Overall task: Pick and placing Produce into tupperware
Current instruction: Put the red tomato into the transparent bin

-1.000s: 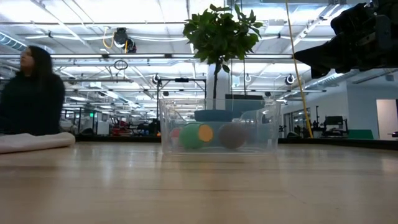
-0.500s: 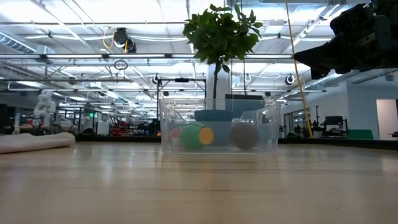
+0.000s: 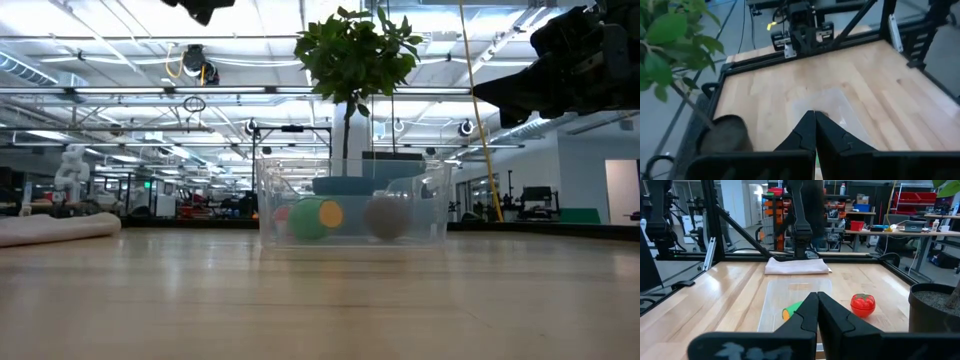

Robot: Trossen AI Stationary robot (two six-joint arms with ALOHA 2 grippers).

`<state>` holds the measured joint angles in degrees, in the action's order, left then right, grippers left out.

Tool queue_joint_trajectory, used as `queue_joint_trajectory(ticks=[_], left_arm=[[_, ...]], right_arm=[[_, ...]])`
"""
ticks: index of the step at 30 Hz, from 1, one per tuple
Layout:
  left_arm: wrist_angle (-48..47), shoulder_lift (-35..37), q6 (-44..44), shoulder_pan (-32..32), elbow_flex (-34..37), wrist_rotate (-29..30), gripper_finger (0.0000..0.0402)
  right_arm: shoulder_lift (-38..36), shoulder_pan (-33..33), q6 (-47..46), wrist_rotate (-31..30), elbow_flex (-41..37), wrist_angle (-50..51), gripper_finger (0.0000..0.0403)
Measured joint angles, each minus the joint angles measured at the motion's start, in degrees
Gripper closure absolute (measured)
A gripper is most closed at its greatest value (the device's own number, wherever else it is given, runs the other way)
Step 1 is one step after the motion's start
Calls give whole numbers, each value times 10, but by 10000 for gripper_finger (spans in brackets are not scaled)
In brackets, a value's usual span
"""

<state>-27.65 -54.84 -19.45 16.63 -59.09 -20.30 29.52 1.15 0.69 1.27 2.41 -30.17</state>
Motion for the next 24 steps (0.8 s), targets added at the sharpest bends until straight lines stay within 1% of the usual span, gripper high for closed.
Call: queue_joint_trajectory(ticks=[4, 6, 12, 18, 20, 24], left_arm=[[67, 35, 46, 0, 62, -19, 401], [85, 52, 67, 0, 86, -19, 401], [84, 113, 78, 18, 152, 14, 401], [141, 149, 159, 56, 237, 23, 401], [173, 149, 174, 63, 268, 8, 401], [269, 148, 197, 73, 325, -49, 401]], right_arm=[[0, 0, 0, 0, 0, 0, 403], [0, 0, 0, 0, 0, 0, 403], [0, 0, 0, 0, 0, 0, 403], [0, 0, 0, 0, 0, -1, 403], [0, 0, 0, 0, 0, -2, 403], [0, 0, 0, 0, 0, -7, 403]])
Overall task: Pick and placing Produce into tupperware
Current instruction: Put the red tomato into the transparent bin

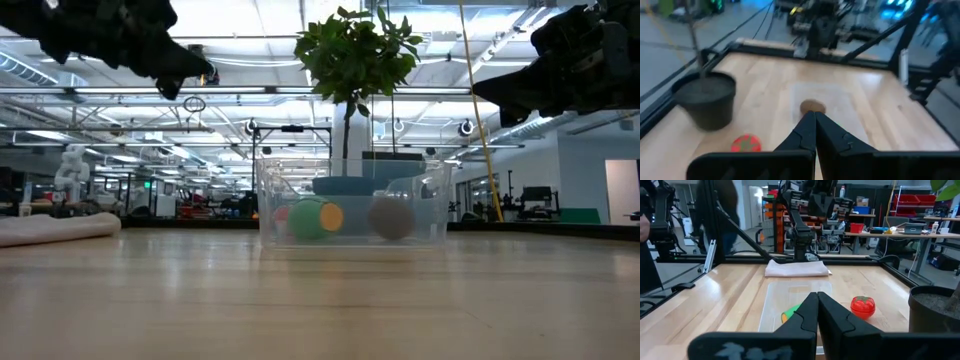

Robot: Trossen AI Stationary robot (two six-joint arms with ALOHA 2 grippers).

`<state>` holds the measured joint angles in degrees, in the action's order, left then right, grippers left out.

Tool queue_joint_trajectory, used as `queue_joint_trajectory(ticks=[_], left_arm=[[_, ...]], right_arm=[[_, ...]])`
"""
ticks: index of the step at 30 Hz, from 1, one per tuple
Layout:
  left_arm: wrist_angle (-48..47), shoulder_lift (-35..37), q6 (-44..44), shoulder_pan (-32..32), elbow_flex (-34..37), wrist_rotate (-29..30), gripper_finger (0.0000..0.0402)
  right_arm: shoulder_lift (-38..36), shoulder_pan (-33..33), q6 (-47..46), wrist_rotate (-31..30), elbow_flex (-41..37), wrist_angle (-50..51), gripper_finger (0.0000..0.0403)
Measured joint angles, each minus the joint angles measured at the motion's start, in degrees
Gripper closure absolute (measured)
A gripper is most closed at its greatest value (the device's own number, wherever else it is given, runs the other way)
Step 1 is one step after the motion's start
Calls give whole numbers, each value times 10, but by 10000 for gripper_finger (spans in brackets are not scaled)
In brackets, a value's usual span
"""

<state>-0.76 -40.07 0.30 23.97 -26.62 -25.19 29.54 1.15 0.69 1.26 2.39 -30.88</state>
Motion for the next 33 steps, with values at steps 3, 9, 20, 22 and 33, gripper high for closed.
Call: queue_joint_trajectory(ticks=[3, 9, 20, 22, 33], left_arm=[[52, 1, 9, 6, 27, -10, 401], [65, 18, -3, 32, 31, -25, 401], [56, 69, -18, 43, 42, -18, 401], [61, 78, -19, 43, 61, -9, 401], [116, 107, -24, 44, 165, 13, 401]], right_arm=[[0, 0, 0, 0, 0, -1, 403], [0, 0, 0, 0, 0, -1, 403], [0, 0, 0, 0, 0, 0, 403], [0, 0, 0, 0, 0, 0, 403], [0, 0, 0, 0, 0, -2, 403]])
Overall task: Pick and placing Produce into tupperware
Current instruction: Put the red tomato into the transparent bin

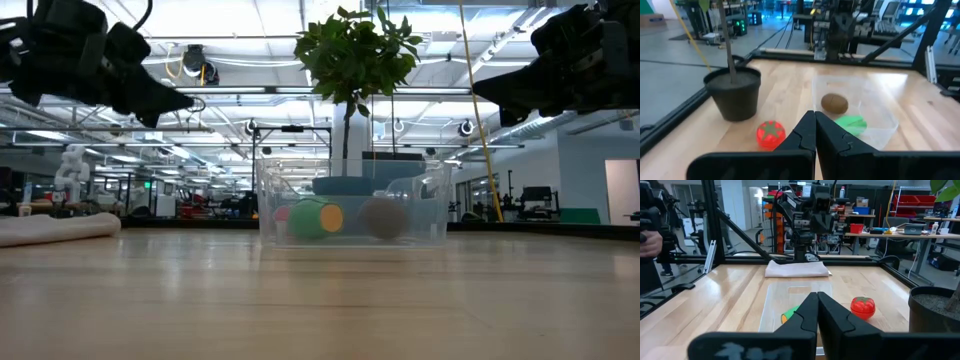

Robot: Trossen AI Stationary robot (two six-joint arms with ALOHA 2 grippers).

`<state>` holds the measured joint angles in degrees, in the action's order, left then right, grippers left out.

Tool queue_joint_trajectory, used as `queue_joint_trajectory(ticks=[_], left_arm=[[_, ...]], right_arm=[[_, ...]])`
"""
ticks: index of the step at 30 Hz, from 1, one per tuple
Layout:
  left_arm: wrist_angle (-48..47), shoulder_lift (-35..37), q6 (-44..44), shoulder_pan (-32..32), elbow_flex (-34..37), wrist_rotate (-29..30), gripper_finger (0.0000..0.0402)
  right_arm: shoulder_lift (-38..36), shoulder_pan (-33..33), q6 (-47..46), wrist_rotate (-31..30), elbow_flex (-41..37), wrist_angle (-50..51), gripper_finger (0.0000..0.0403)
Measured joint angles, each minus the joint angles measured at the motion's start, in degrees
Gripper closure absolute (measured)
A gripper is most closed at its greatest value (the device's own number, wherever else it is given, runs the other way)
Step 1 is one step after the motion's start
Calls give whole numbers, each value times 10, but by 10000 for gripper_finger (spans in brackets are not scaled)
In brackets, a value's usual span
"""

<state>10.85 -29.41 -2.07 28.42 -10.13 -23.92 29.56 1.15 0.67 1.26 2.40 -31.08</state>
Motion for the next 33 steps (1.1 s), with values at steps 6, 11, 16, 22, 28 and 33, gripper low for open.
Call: queue_joint_trajectory(ticks=[6, 11, 16, 22, 28, 33], left_arm=[[5, 0, -6, 7, 10, 0, 401], [13, 0, -6, 8, 10, 0, 401], [11, 0, -22, 8, 10, -18, 401], [18, 2, -55, 8, 10, -109, 401], [27, 15, -65, 8, 10, -137, 401], [28, 36, -63, 8, 10, -136, 401]], right_arm=[[0, 0, 0, 0, 0, -4, 403], [0, 0, -1, 0, 0, -4, 403], [0, 0, -2, 0, 0, -4, 403], [0, 0, -2, 0, 0, -3, 403], [0, 0, -3, 0, 0, 0, 403], [0, 0, -4, 0, 0, 1, 403]])
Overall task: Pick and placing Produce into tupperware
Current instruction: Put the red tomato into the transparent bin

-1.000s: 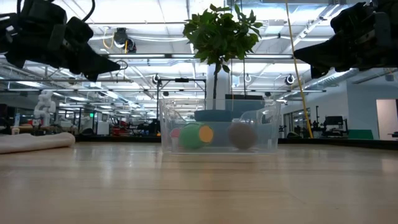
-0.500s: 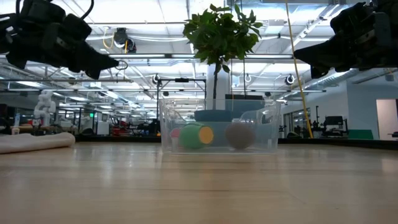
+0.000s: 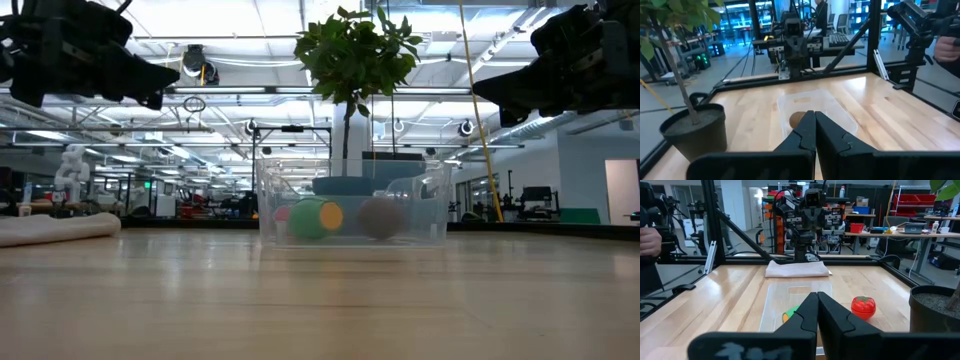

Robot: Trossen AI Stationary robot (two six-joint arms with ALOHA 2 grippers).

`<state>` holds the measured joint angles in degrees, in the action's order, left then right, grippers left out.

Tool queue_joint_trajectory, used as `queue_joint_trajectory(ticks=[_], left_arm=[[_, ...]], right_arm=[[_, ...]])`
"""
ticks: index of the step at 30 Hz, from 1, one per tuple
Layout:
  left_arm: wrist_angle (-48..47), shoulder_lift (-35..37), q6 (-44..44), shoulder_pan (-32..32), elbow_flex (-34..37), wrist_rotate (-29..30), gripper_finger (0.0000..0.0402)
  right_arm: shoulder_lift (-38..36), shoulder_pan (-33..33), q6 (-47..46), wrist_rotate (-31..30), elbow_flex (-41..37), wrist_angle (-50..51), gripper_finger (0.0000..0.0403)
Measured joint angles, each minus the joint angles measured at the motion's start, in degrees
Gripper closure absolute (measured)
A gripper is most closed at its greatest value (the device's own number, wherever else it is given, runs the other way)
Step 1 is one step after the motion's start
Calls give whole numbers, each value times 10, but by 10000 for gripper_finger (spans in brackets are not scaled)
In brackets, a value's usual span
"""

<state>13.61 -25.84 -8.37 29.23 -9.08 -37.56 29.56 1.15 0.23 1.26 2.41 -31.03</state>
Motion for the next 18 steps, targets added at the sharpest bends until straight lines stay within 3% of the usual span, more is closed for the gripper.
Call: queue_joint_trajectory(ticks=[6, 14, 18], left_arm=[[-3, 0, 36, 0, 0, 24, 399], [-20, -4, 138, 0, -9, 237, 373], [-33, -7, 139, 0, -25, 284, 357]], right_arm=[[0, 0, 1, 0, 0, 0, 403], [0, 0, 2, 0, 0, -6, 403], [0, 0, 1, 0, 0, -6, 403]])
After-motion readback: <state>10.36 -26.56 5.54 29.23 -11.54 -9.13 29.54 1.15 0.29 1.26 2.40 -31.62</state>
